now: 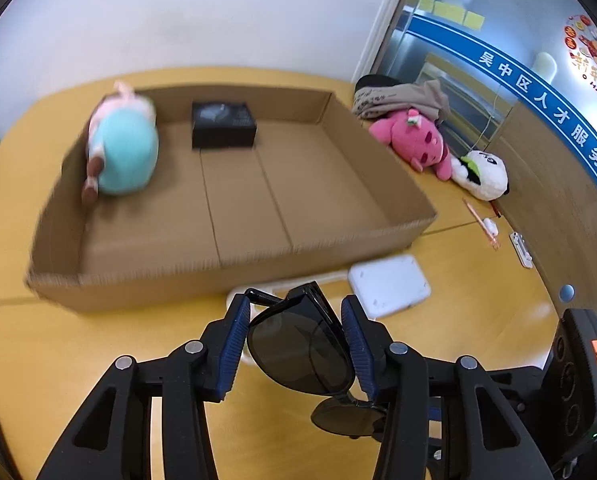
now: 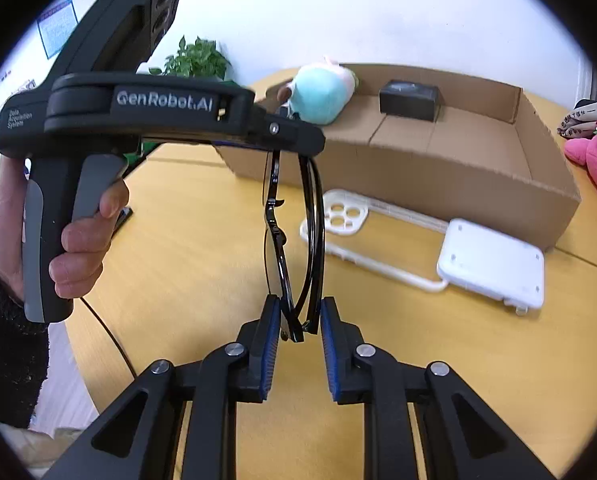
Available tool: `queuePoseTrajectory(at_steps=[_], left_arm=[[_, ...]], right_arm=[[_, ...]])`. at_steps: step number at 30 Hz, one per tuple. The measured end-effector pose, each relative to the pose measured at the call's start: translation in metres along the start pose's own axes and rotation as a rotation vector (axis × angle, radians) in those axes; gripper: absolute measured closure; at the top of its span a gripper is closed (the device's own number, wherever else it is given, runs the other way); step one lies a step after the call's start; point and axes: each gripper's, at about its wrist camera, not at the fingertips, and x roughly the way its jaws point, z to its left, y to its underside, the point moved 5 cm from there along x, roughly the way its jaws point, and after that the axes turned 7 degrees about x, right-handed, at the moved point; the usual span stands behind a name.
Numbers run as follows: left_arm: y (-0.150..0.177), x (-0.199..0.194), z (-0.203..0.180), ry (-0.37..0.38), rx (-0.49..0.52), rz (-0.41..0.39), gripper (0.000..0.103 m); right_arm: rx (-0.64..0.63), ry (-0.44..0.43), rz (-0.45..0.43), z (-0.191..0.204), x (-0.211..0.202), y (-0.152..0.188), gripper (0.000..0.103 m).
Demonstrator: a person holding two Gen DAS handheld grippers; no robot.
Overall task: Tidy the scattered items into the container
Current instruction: 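Carry the sunglasses with both tools over the cardboard box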
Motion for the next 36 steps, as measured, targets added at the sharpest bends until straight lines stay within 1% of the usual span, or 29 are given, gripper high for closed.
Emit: queuePoseTrajectory(at_steps=[8, 13, 18, 22, 27, 29, 33, 36], left_arm=[[-0.052, -0.014, -0.008, -0.032, 0.055, -0.040, 0.053], [-0.090, -0.022, -0.010, -0.036, 0.082, -0.072, 0.054], [-0.138, -0.025, -0.012, -0.040, 0.116, -0.107, 0.055], [-0.174, -0.020, -0.014, -0.044, 0.146, -0.121, 0.055], [-0.225, 0.004, -0.010, -0.036, 0.180, -0.116, 0.055], [-0.242, 0.017, -0.009, -0.038, 0.196, -0.110, 0.056], [-0.279, 0.057, 0.004, -0.009, 0.185, -0.081, 0.056], [-0.297, 0.092, 0.017, 0.011, 0.171, -0.044, 0.057]], right_arm=[[0.031, -0.018, -0.089, -0.012, -0.018, -0.040, 0.084], [0.049, -0.027, -0.135, -0.025, -0.022, -0.072, 0.084], [0.063, -0.034, -0.179, -0.042, -0.026, -0.116, 0.084], [0.084, -0.039, -0.205, -0.059, -0.027, -0.149, 0.084], [0.136, -0.061, -0.218, -0.092, -0.017, -0.192, 0.084], [0.151, -0.055, -0.213, -0.108, -0.008, -0.209, 0.084], [0.203, -0.064, -0.198, -0.140, 0.012, -0.236, 0.084], [0.253, -0.075, -0.174, -0.166, 0.032, -0.251, 0.084]])
